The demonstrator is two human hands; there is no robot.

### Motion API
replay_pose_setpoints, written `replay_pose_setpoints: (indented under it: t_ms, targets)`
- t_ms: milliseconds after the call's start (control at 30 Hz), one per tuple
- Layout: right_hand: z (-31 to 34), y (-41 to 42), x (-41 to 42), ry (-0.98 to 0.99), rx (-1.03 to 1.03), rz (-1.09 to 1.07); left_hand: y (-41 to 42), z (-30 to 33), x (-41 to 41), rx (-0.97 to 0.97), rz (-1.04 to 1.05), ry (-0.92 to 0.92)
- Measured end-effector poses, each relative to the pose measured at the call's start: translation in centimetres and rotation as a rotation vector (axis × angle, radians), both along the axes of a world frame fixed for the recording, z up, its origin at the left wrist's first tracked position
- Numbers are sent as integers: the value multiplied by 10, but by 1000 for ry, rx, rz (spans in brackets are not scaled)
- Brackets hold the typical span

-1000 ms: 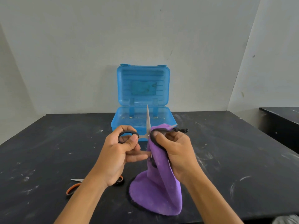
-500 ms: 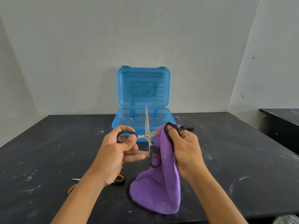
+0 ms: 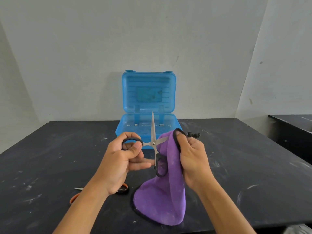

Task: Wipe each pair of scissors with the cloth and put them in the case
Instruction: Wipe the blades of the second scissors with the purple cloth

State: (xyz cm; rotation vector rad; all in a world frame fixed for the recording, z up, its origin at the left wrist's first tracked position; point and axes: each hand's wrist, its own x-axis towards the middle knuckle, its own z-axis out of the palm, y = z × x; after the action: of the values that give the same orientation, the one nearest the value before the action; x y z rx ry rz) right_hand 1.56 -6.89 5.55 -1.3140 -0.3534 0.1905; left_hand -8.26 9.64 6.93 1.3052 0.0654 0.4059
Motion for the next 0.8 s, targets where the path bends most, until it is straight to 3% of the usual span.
replay_pose_setpoints:
  t_ms: [133, 300, 500, 800]
  targets:
    - [4, 0, -2, 10, 90, 75, 0, 3, 1, 2, 16, -4]
    - [3, 1, -3, -114, 4, 93, 0, 7, 1, -11, 15, -14]
    - [4, 10, -9, 66, 66, 30, 0, 9, -1, -6, 14, -7]
    - [1, 14, -15, 13, 42, 159, -4, 7, -3, 13, 5, 13]
